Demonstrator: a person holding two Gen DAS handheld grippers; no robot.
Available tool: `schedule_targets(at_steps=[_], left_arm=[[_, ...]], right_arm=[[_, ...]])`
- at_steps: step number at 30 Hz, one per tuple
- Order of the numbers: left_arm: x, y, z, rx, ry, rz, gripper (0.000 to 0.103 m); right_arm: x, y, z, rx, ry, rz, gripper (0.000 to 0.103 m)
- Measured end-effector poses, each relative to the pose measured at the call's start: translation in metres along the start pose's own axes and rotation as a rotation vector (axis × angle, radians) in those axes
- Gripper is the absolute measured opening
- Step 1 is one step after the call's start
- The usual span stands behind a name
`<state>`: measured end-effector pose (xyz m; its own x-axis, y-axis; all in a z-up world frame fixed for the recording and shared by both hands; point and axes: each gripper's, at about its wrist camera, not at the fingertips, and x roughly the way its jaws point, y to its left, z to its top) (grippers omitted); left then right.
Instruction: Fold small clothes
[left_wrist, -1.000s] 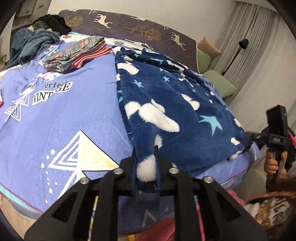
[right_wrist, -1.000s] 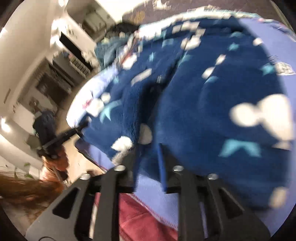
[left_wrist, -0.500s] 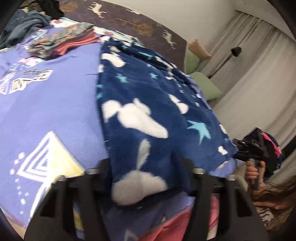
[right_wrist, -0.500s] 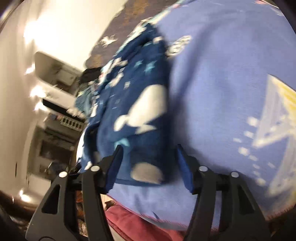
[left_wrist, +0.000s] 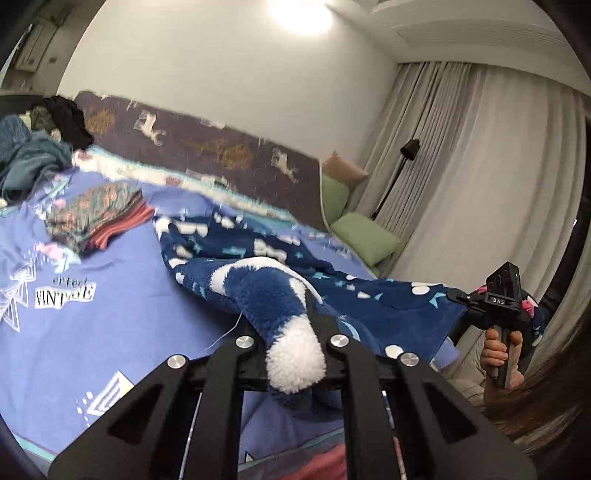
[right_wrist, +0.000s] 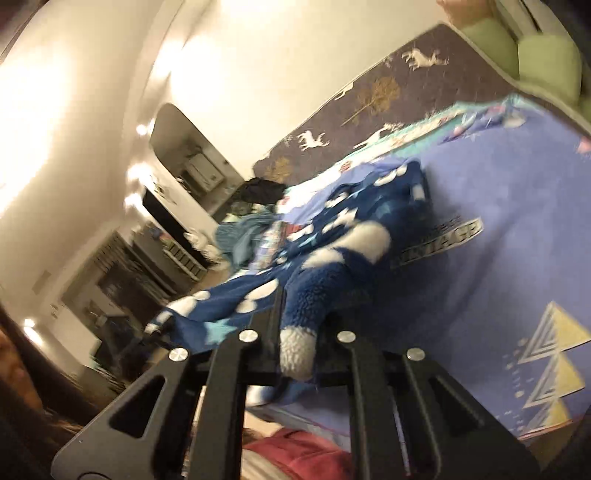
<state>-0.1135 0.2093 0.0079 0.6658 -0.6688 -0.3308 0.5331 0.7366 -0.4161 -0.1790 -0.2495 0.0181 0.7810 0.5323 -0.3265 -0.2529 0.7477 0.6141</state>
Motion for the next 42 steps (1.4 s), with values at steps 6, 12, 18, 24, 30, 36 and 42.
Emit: schedule_targets(at_steps=[6,12,18,24,30,36,42], left_arm=[[0.007,-0.003,0.007,-0.034,0.023,-0.008,0.010],[-0.028,-0.020,0.034,-0.007,-0.123,-0.004,0.010],[-0.018,-0.016,0.061,-0.014,-0.159,0.006,0.010],[0.028,0.005,0.082,-0.055,-0.106,0.016,0.011],[0.068,0.021,0.119,-0.064,-0.087,0.021,0.011],[0.099,0.028,0.149,-0.021,-0.088,0.039,0.011],[0.133,0.048,0.179,-0.015,-0.084,0.059,0.011]], right_arm=[[0.020,-0.019,-0.012,0.061,0.060,0.006,0.012],[-0.017,0.032,0.012,-0.069,-0.086,0.076,0.012],[-0.018,0.036,0.030,-0.129,-0.142,0.032,0.012],[0.022,-0.002,0.054,-0.019,-0.101,0.000,0.012],[0.054,-0.017,0.090,0.026,-0.098,0.007,0.013],[0.087,-0.015,0.126,-0.007,-0.107,0.008,0.015],[0.124,-0.030,0.163,-0.002,-0.124,-0.018,0.015]])
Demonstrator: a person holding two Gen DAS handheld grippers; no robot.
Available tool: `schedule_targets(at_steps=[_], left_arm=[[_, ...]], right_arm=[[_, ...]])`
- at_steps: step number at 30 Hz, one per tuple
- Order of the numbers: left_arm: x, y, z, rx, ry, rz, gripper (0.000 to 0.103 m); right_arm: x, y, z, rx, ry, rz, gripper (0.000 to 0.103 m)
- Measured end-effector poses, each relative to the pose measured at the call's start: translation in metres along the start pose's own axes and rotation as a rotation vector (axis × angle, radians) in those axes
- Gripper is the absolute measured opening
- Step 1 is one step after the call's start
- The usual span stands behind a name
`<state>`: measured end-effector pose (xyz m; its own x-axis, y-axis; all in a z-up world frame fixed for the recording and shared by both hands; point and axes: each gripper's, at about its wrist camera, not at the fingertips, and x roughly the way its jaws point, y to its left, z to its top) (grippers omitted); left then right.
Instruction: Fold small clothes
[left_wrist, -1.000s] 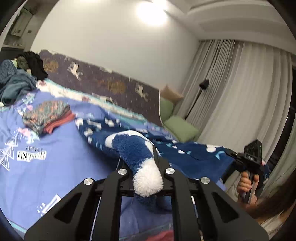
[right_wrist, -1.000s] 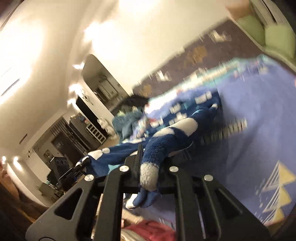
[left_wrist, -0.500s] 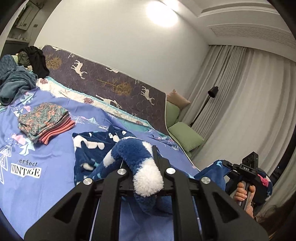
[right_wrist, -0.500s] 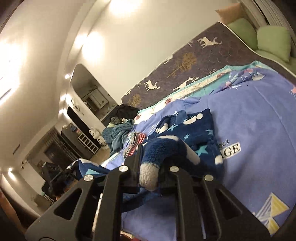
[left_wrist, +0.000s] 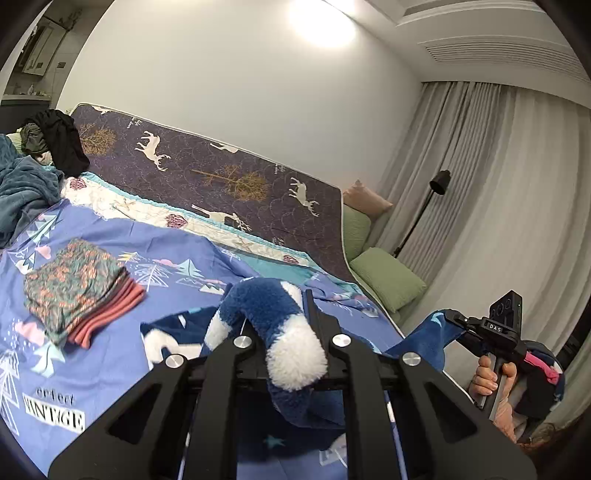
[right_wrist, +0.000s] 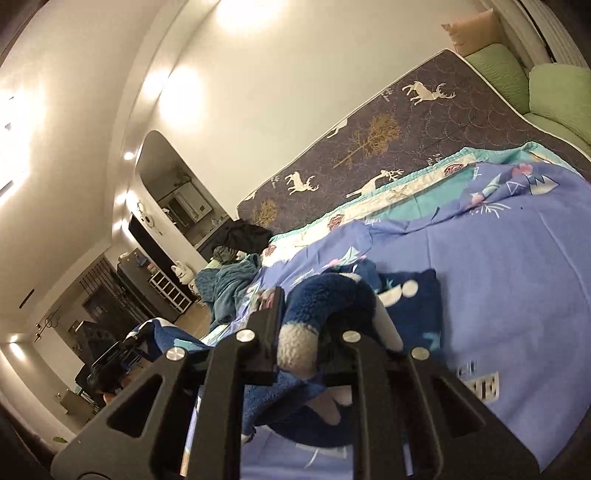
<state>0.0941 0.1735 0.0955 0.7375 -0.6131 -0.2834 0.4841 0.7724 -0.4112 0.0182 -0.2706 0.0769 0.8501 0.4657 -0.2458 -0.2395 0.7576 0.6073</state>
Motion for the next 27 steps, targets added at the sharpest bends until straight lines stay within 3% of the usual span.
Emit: schedule_targets(at_steps=[9,12,17,19,22,24,27], left_arm=[[0.099,0.058,0.024,-0.056,0.078,0.070,0.012],[0.144,0.091,0.011,-0.095,0.156,0.122,0.014],[0.198,0.142,-0.035,-0.172,0.309,0.212,0.020],[0.203,0.149,-0.048,-0.178,0.343,0.214,0.029],[0.190,0.149,-0.045,-0.166,0.319,0.199,0.035],[0.177,0.139,-0.039,-0.123,0.288,0.210,0.037],[0.158,0.121,-0.031,-0.068,0.252,0.189,0.039]], right_arm=[[0.095,-0.047,0.040,0.036,0.051,-0.086,0.015],[0.133,-0.072,0.042,0.054,0.094,-0.129,0.018],[0.201,-0.123,0.017,0.058,0.244,-0.291,0.023],[0.212,-0.137,0.003,0.062,0.300,-0.328,0.028],[0.208,-0.144,-0.006,0.064,0.315,-0.325,0.036],[0.196,-0.135,-0.004,0.039,0.295,-0.328,0.049],[0.182,-0.104,-0.005,-0.091,0.284,-0.332,0.049]])
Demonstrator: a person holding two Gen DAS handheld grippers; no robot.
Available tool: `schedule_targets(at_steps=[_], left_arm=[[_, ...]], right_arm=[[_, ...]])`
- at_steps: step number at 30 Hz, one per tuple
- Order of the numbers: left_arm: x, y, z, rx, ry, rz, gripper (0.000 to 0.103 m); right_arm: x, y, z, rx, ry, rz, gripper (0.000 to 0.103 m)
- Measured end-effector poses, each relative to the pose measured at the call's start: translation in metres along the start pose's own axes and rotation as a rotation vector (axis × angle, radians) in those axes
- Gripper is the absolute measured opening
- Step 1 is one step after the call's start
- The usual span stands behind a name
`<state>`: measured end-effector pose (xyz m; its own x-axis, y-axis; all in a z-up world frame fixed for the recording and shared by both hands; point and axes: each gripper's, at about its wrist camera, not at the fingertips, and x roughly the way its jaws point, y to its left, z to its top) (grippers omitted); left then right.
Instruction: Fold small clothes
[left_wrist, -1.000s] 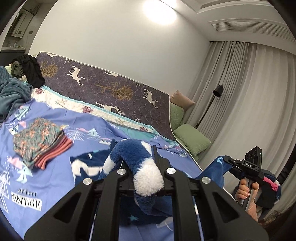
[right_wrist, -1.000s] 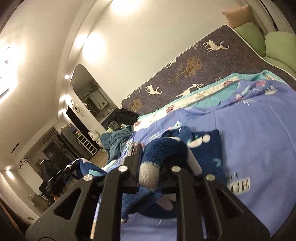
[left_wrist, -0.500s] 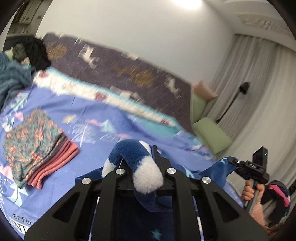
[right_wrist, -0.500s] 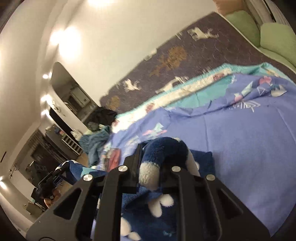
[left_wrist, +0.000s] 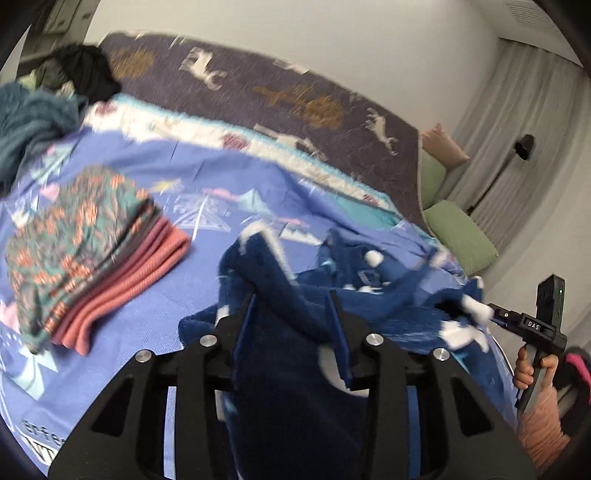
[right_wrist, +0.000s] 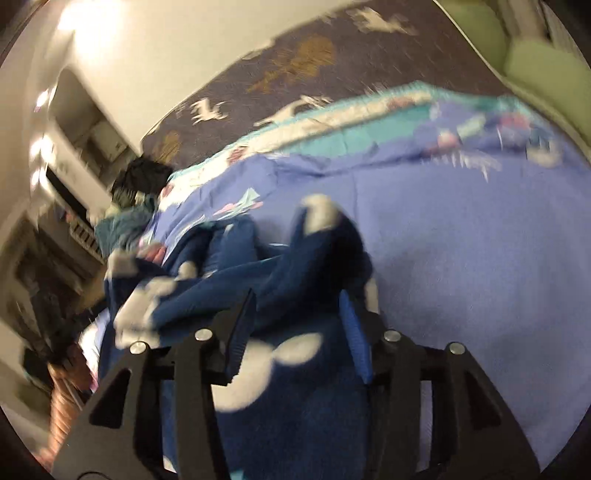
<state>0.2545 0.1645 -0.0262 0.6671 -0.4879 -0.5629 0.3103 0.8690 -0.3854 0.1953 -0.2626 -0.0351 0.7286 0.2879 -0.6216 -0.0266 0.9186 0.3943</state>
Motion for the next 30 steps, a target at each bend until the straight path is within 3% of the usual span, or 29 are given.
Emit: schedule_targets(at_steps=[4,9,14,16,18,21,22,24,25,27,30], left_arm=[[-0.020,-0.027,-0.007,0.070,-0.012,-0.056,0.042],[-0.008,-0.074,-0.031,0.259,0.121,-0.108,0.042],[0.038,-0.104,-0.044,0.400,0.257,-0.055,0.042],[0.058,-0.106,-0.034,0.394,0.275,-0.043,0.042],[0.076,-0.106,-0.013,0.385,0.237,-0.003,0.042],[0.099,-0.094,0.012,0.322,0.192,0.056,0.044],[0.114,-0.083,0.018,0.275,0.204,0.089,0.044],[0.135,-0.064,0.020,0.202,0.261,0.133,0.045],[0.143,-0.052,0.016,0.150,0.297,0.124,0.046],[0.141,-0.044,0.015,0.116,0.281,0.090,0.046],[0.124,-0.041,0.017,0.109,0.235,0.088,0.050]], right_arm=[[-0.019,0.048,-0.015,-0.204,0.006,0.010,0.049],[-0.012,0.104,-0.041,-0.447,0.100,0.057,0.049],[0.018,0.112,-0.043,-0.453,0.169,0.054,0.048],[0.033,0.107,-0.030,-0.402,0.178,0.047,0.048],[0.048,0.102,-0.013,-0.338,0.170,0.042,0.048],[0.060,0.096,0.012,-0.299,0.089,0.015,0.048],[0.069,0.091,0.022,-0.294,0.066,-0.004,0.048],[0.095,0.071,0.032,-0.209,0.100,-0.044,0.048],[0.104,0.063,0.032,-0.173,0.121,-0.058,0.047],[0.114,0.049,0.027,-0.126,0.154,-0.052,0.045],[0.102,0.047,0.024,-0.136,0.116,-0.038,0.045]])
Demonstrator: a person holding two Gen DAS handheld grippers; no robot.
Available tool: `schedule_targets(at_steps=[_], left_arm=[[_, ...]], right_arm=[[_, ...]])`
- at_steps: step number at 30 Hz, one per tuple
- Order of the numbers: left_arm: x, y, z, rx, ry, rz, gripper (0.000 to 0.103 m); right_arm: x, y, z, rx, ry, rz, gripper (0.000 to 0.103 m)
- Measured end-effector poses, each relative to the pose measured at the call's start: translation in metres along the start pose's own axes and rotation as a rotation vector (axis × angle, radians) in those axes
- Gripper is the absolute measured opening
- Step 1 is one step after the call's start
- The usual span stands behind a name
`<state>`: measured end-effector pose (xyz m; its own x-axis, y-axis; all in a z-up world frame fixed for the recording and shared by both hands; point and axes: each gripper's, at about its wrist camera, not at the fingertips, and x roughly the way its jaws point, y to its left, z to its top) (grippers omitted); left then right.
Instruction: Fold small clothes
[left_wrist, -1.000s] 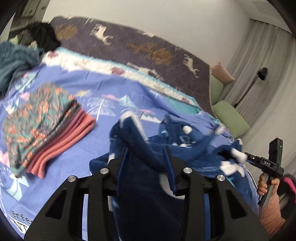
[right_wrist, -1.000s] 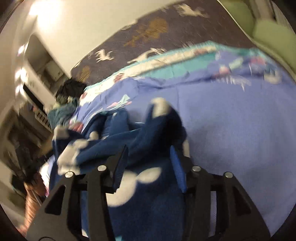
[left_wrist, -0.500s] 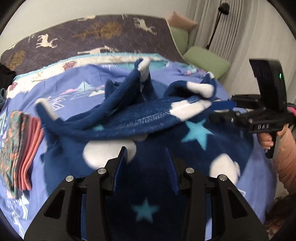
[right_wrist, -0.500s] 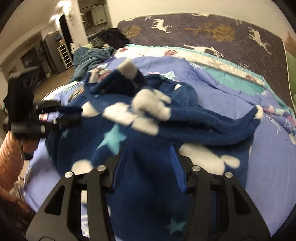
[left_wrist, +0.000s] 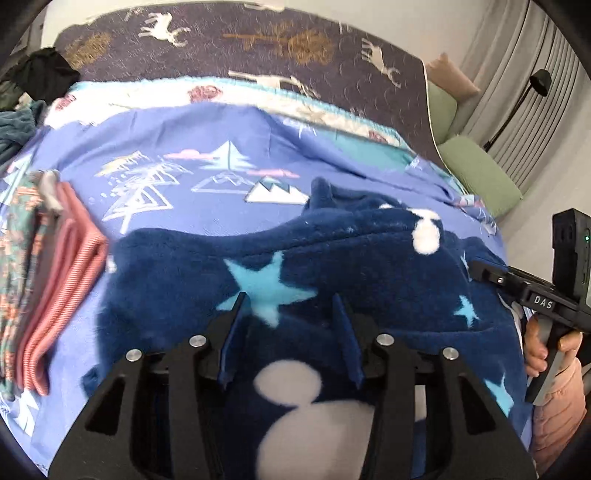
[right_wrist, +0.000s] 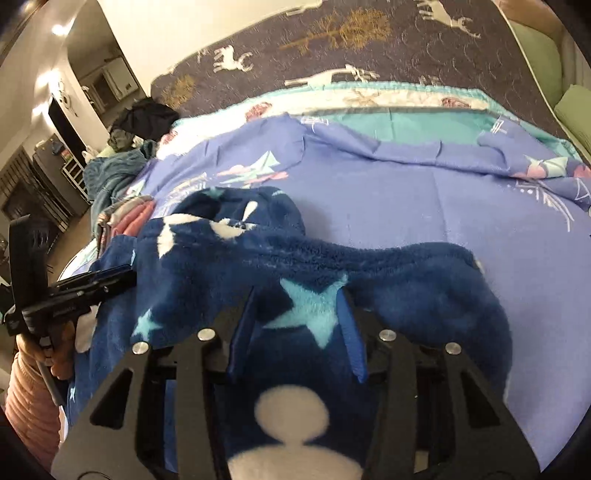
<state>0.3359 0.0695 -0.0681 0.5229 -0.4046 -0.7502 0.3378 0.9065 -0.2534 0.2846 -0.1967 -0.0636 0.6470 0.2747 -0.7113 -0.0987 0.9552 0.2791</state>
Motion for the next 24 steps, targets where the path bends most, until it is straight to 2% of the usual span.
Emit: schedule_targets(at_steps=[3,5,7,9,11,12,14,15,16,17,18,19,21,23,24], left_arm=[[-0.014,0.000,-0.004,0.023,-0.023,0.037,0.052],[-0.028,0.005,-0.005,0.042,-0.065,0.072,0.055],[-0.044,0.015,-0.003,0.043,-0.119,0.113,0.063],[-0.052,0.029,0.003,0.029,-0.134,0.154,0.064],[-0.046,0.049,0.013,-0.021,-0.121,0.196,0.067],[-0.041,0.058,0.016,-0.046,-0.100,0.192,0.067],[-0.019,0.073,0.026,-0.096,-0.010,0.139,0.066],[-0.010,0.075,0.028,-0.105,0.021,0.108,0.056],[-0.001,0.073,0.030,-0.090,0.045,0.089,0.020],[0.004,0.069,0.031,-0.072,0.062,0.086,0.011],[0.003,0.066,0.030,-0.067,0.053,0.095,0.011],[-0.007,0.059,0.028,-0.045,-0.004,0.108,0.010],[-0.033,0.051,0.026,-0.027,-0.126,0.086,0.010],[-0.065,0.052,0.027,-0.046,-0.261,0.044,0.010],[-0.067,0.052,0.030,-0.051,-0.272,0.061,0.010]], right_arm=[[-0.017,-0.002,-0.001,-0.018,-0.036,-0.038,0.048],[-0.031,-0.007,0.001,-0.030,-0.059,-0.072,0.052],[-0.040,-0.020,0.007,-0.009,-0.073,-0.123,0.057],[-0.042,-0.046,0.014,0.047,-0.055,-0.157,0.063],[-0.037,-0.070,0.017,0.105,-0.038,-0.176,0.064],[-0.033,-0.085,0.017,0.147,-0.033,-0.189,0.065],[-0.023,-0.100,0.018,0.183,0.000,-0.153,0.066],[-0.014,-0.107,0.018,0.207,0.025,-0.107,0.066],[-0.010,-0.109,0.018,0.223,0.034,-0.066,0.066],[-0.007,-0.110,0.018,0.232,0.045,-0.019,0.051],[-0.004,-0.108,0.019,0.229,0.056,0.024,0.034],[-0.004,-0.101,0.020,0.202,0.062,0.047,0.013],[-0.021,-0.090,0.021,0.154,-0.019,0.030,0.012],[-0.058,-0.083,0.022,0.134,-0.180,0.071,0.011],[-0.070,-0.084,0.023,0.141,-0.228,0.078,0.011]])
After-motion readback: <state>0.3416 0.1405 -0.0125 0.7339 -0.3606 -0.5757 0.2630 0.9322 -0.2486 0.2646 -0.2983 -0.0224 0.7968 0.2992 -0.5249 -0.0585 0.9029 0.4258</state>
